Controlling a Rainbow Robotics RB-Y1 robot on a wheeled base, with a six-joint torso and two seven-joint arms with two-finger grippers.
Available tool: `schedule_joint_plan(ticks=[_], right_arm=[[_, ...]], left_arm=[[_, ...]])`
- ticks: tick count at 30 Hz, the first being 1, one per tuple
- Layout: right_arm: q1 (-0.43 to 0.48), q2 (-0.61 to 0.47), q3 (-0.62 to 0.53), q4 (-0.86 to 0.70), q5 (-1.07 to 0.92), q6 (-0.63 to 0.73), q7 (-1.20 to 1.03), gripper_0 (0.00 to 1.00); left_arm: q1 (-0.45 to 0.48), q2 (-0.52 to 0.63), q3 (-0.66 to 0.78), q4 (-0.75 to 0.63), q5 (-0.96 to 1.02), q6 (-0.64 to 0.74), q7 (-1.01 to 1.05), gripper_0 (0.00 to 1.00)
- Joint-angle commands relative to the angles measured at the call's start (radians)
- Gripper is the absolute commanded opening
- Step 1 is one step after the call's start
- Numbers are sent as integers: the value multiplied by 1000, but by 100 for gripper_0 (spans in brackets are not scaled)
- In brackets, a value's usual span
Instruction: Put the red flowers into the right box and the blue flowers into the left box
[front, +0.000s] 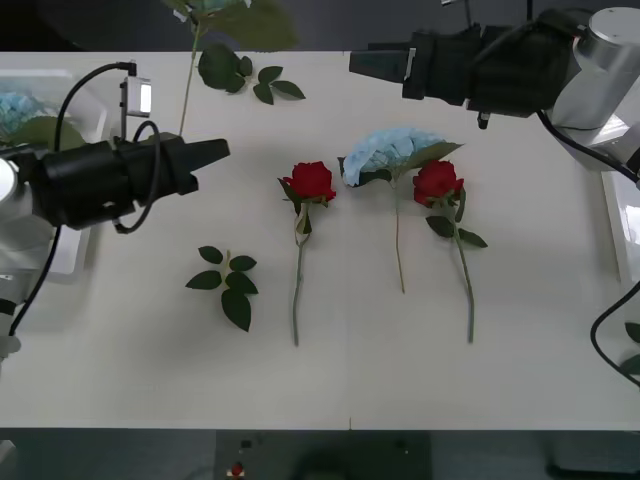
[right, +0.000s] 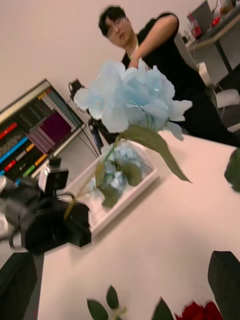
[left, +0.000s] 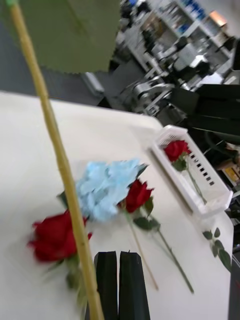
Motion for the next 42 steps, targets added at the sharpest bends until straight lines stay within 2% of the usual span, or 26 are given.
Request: schedule_joint_plan(ticks=[1,3,7,15,23,29,37,42], right_arm=[[-11,-81,27,-73,116,2,28,100],[-11,-121,32,-105,222,5,22,100],[-14,-196,76,-182,384,13,-171,100],[-14,-232,167,-255,657,31,-492,100],[-15,-199,165,-255,998,220,-829,100],[-15,-147,165,-240,1180,315,-1013,100],[-14,-46,165,-132,1335,318,-1035,100],[-14,-8,167,-82,1388,304,-1026,100]], left_arm=[[-7,65,139,-33,-74,135,92,0],[-7,87,216,-33,-124,209,132,0],[-7,144,337,-33,-219,298,161,0],[-7,291,423,-33,-397,250,146,0],[-4,351,460,-33,-618,191,138,0],[122,360,467,-33,-693,53,129,0],[234,358,438,-33,-758,-102,120,0],[248,357,421,-21,-773,-110,123,0]])
